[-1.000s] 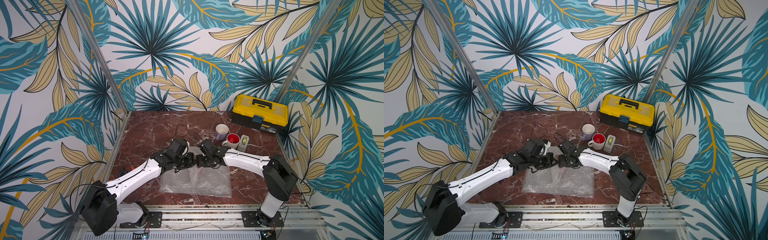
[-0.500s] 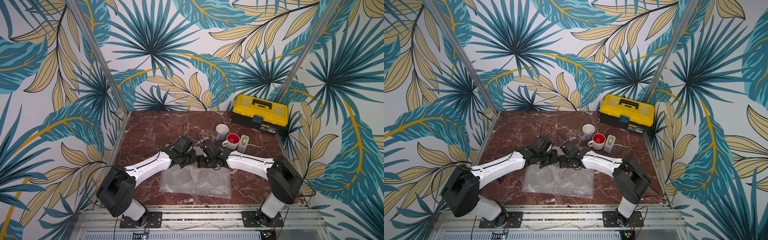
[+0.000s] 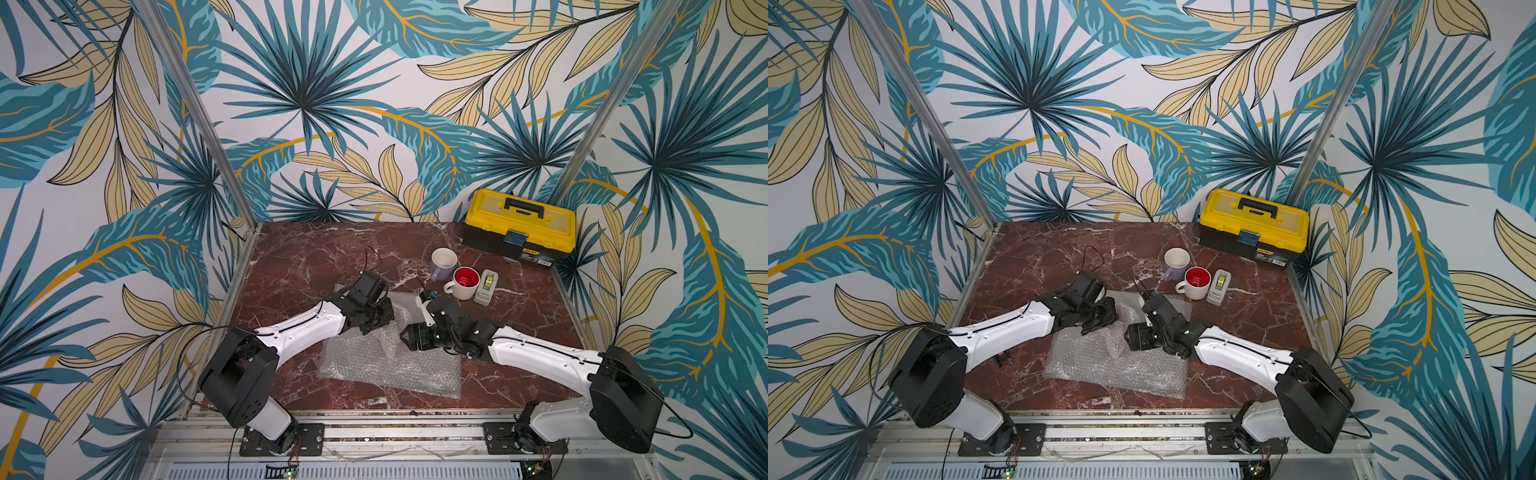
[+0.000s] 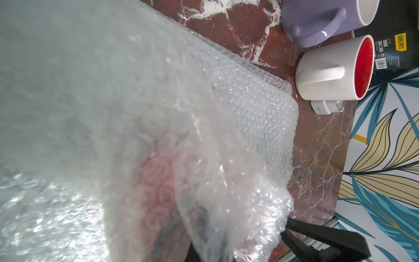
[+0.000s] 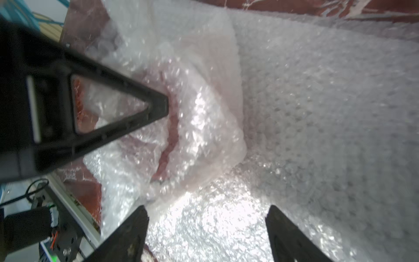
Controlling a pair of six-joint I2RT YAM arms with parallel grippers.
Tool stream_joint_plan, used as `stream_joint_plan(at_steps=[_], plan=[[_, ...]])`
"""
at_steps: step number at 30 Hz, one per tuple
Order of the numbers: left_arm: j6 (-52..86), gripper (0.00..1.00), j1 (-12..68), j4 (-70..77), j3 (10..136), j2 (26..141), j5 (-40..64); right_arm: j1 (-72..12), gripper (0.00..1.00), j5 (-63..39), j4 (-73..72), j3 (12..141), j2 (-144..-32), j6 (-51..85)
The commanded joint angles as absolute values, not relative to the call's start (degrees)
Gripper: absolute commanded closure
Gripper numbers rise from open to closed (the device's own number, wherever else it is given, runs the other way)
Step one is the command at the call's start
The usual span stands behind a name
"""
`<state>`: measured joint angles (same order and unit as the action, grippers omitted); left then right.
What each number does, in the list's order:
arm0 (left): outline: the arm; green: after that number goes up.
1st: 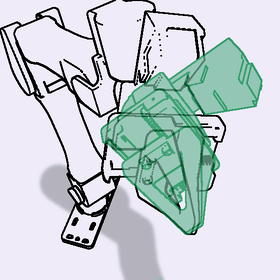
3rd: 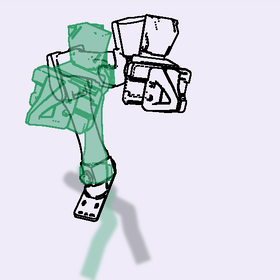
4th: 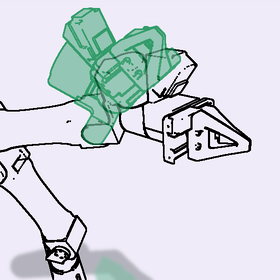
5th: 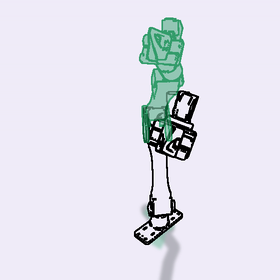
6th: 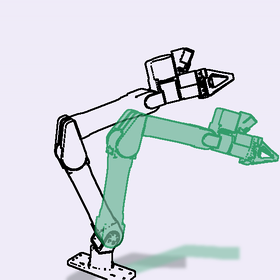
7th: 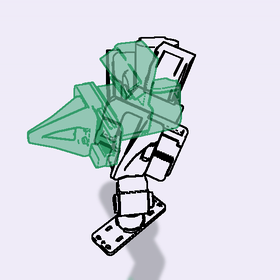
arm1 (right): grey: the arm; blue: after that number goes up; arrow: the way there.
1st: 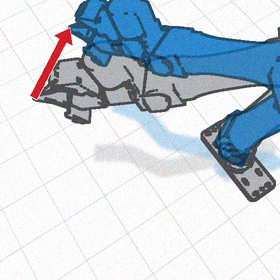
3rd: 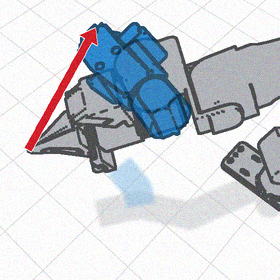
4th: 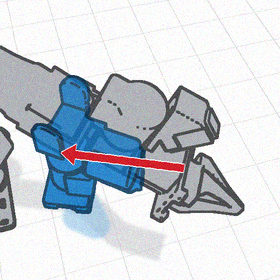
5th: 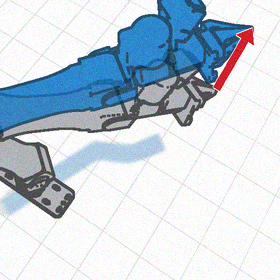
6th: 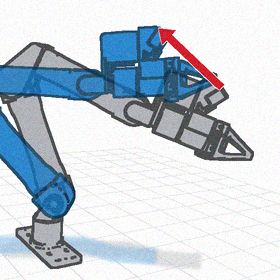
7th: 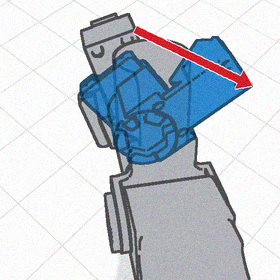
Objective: Wrap mugs in bubble wrap
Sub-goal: Wrap the mug in bubble wrap.
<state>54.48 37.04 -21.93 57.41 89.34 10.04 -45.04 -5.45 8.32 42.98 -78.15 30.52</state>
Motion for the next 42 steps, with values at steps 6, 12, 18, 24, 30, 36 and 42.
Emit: stream_joint_plan(at_steps=[6,12,18,24,30,36,42], plan=[[54.8,0.98,36.6,-20.9,59.7,90.4,8.3,-50.0,0.11,-10.0,-1.1,38.6,-78.5,26.7],[55.0,0.98,36.6,-20.9,59.8,90.7,8.5,-51.8,0.12,-7.8,-6.1,37.7,-80.7,29.7],[55.0,0.98,36.5,-20.9,59.5,90.9,8.7,-51.8,0.17,0.0,-5.2,36.3,-77.3,31.4],[55.5,0.98,36.2,-20.9,59.6,91.3,8.7,-51.7,0.16,8.9,-2.9,35.5,-72.7,34.0],[56.0,0.98,36.2,-20.5,60.0,92.4,9.5,-51.8,0.15,10.9,-3.6,40.5,-77.3,34.5],[55.6,0.98,36.7,-20.2,60.3,93.8,10.3,-51.1,0.16,17.1,-3.8,42.3,-78.6,37.3],[55.6,0.86,36.8,-20.2,59.5,94.0,10.5,-47.6,0.17,17.6,-1.3,43.0,-77.5,41.3]])
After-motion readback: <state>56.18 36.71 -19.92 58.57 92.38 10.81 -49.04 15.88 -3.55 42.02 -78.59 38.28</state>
